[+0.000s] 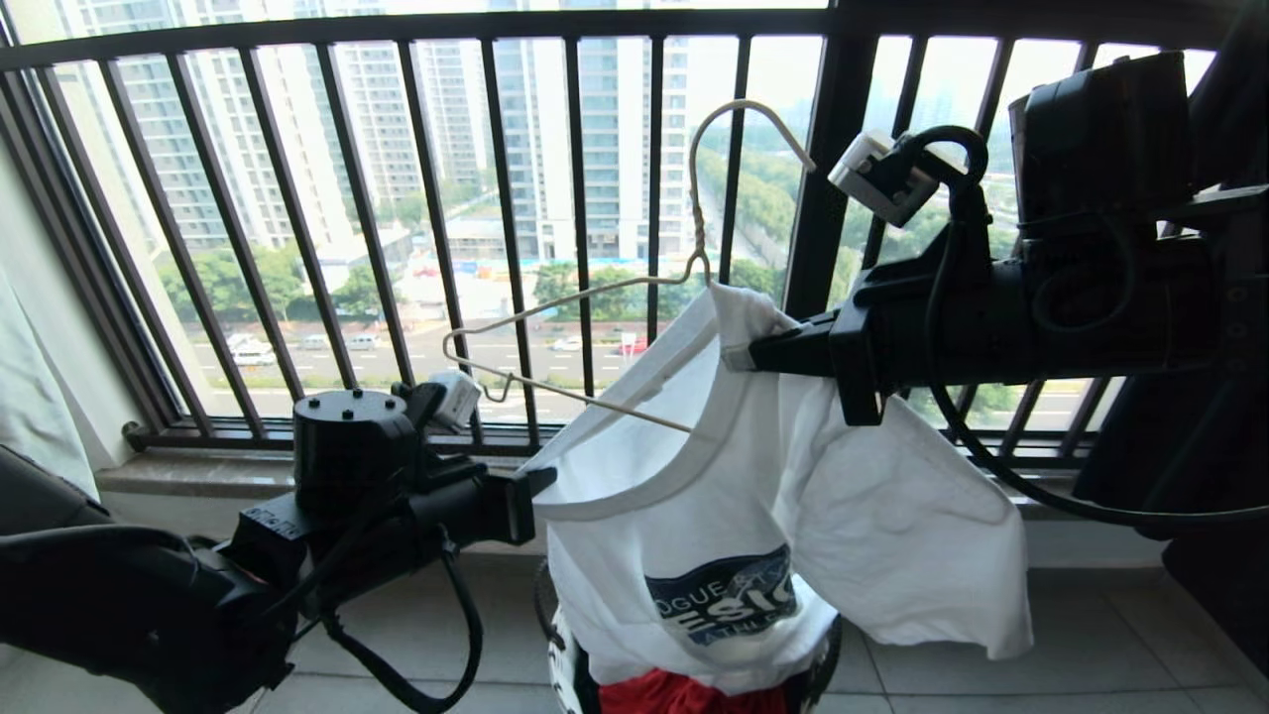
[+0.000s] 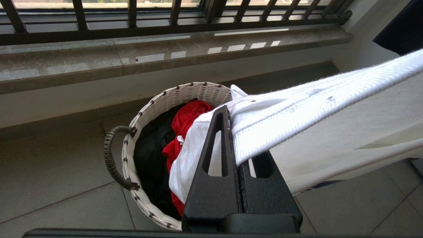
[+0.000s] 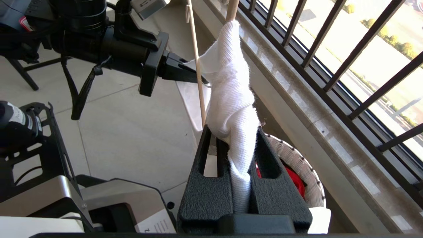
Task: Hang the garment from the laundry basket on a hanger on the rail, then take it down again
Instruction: Hang the clothes on the clothes rack
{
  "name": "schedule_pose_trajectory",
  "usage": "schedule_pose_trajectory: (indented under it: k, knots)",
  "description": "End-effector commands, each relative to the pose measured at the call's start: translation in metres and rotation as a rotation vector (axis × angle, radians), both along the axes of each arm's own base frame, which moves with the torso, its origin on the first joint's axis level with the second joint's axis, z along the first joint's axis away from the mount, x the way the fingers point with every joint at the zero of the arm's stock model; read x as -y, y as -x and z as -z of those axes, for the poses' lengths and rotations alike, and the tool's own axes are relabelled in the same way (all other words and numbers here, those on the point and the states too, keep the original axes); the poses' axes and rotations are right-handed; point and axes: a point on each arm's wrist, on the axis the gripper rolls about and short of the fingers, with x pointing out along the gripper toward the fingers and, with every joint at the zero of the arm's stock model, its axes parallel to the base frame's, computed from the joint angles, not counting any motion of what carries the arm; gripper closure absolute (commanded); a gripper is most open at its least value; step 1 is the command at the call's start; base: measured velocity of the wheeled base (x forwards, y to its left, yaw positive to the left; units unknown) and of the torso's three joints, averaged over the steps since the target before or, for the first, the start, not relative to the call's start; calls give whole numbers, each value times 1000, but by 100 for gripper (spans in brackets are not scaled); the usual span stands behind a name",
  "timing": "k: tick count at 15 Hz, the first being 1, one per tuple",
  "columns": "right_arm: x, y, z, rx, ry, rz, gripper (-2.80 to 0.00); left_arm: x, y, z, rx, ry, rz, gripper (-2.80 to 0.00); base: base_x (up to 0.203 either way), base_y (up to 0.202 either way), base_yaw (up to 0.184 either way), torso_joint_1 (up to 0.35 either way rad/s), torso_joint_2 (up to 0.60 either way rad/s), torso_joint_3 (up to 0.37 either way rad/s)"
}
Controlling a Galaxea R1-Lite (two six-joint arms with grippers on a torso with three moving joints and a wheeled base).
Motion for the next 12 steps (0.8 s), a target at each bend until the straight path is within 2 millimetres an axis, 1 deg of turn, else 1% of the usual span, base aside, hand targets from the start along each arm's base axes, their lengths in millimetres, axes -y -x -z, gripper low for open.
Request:
schedule_pose_trajectory:
  k: [1, 4, 7, 10, 12]
  knots:
    - [6, 0, -2, 0, -14, -17, 0, -9, -8, -2, 11, 7, -39, 0, 0, 0, 0, 0, 0, 0]
    - [8, 3, -3, -1, -22, -34, 0, -22, -17, -6, 26, 13, -83, 0, 0, 0, 0, 0, 0, 0]
    - [13, 5, -6, -3, -42, -73, 0, -31, -21, -8, 28, 27, -75, 0, 0, 0, 0, 0, 0, 0]
    - [20, 11, -11, -6, -78, -141, 0, -33, -23, -7, 25, 26, -79, 0, 0, 0, 0, 0, 0, 0]
    - [20, 12, -8, -15, -77, -159, 0, -33, -23, -7, 25, 26, -80, 0, 0, 0, 0, 0, 0, 0]
